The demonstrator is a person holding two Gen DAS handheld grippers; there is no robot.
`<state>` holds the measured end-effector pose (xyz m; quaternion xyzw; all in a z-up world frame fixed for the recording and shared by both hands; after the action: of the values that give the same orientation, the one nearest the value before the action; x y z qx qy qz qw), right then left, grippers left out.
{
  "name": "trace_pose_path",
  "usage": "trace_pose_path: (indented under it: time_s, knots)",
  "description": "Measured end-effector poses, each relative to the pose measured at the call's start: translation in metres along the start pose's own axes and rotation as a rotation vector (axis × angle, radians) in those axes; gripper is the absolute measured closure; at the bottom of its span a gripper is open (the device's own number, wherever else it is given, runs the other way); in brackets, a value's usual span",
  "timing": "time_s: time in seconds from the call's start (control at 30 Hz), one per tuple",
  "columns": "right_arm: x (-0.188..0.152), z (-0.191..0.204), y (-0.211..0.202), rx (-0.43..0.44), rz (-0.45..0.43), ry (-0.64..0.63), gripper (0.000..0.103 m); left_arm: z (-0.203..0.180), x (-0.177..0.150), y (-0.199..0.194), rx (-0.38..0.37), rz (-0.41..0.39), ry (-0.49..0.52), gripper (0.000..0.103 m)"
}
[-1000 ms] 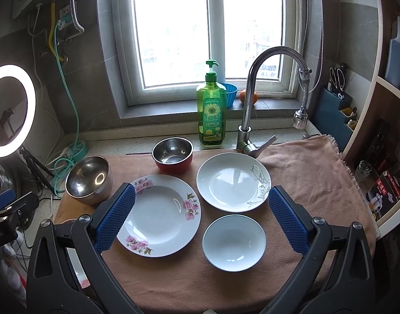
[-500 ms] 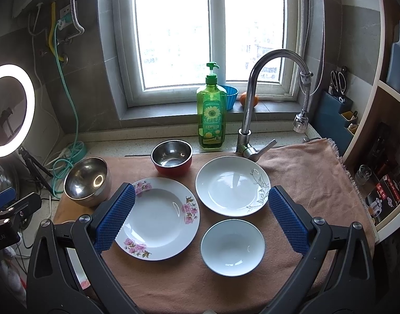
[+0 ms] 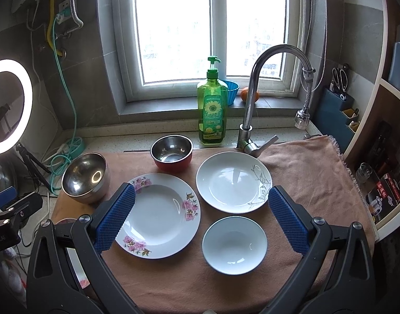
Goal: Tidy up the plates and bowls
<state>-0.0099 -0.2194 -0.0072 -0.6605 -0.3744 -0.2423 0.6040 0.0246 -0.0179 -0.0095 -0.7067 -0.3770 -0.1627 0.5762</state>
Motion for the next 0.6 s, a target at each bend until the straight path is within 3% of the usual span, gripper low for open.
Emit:
trace_pose_path:
  time_s: [0.6]
  knots:
    - [-0.01,-0.009,0.032,-0.013,0.088,-0.019,0.0,0.016,0.002,0.025,0.047,0.051,-0.024,0.001]
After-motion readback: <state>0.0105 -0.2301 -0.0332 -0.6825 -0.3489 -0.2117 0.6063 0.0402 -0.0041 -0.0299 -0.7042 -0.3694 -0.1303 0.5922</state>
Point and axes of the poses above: each gripper's, at about its wrist camera, not at the fingertips, and y roughly the way its jaws point, z to its left, x to its top, the point moved 1 cm from there along y, roughly the way its jaws point, and after that the axes turned 12 degrees about -y, right-handed, at the moved point
